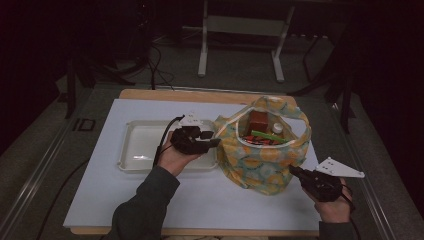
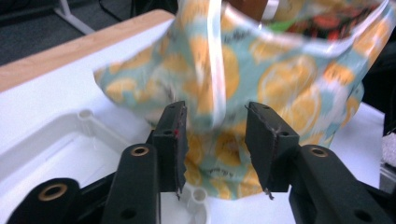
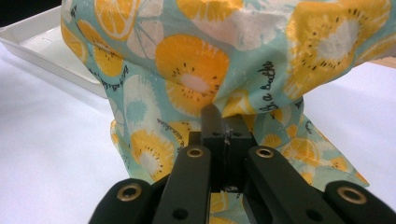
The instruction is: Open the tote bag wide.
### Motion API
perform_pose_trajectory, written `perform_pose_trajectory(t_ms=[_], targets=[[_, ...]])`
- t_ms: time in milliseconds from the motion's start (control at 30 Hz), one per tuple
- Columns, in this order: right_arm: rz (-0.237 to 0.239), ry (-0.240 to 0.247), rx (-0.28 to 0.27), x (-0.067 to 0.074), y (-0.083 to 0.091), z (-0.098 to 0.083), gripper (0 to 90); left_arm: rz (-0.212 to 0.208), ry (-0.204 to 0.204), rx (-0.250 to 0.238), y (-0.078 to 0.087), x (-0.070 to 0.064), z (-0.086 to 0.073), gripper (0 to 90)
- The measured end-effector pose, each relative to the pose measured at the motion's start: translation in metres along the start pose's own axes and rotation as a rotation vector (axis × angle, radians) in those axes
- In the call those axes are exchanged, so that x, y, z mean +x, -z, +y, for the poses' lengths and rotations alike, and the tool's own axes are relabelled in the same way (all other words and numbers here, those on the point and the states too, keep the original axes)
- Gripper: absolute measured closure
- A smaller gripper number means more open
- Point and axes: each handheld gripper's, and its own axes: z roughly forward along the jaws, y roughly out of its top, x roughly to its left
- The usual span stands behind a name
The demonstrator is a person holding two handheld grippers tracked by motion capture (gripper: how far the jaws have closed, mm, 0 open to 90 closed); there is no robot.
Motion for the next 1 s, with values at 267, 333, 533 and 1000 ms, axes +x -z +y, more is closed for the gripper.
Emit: perform_pose_trajectory(t_ms=[267,333,533,1000], targets=[[0.004,0.002,-0.001,0.000,-0.001,-0.001,90.0,0.027,-0.012,0.033,-0.014,0.001,0.018,53.0],[0.005,0.002,0.003,0.001,-0.001,-0.001,90.0,0.052,-0.015,0.041,-0.019,0.001,0.023,53.7],[0.008,0.005,0.004,0.002,-0.001,-0.002,90.0,0.106,-0.062,0.102,-0.037,-0.002,0.034,63.0],[0.002,0.004,0.013,0.001,-0.002,-0.004,90.0,0.081,-0.129,-0.014,-0.006,-0.022,0.042,88.7]])
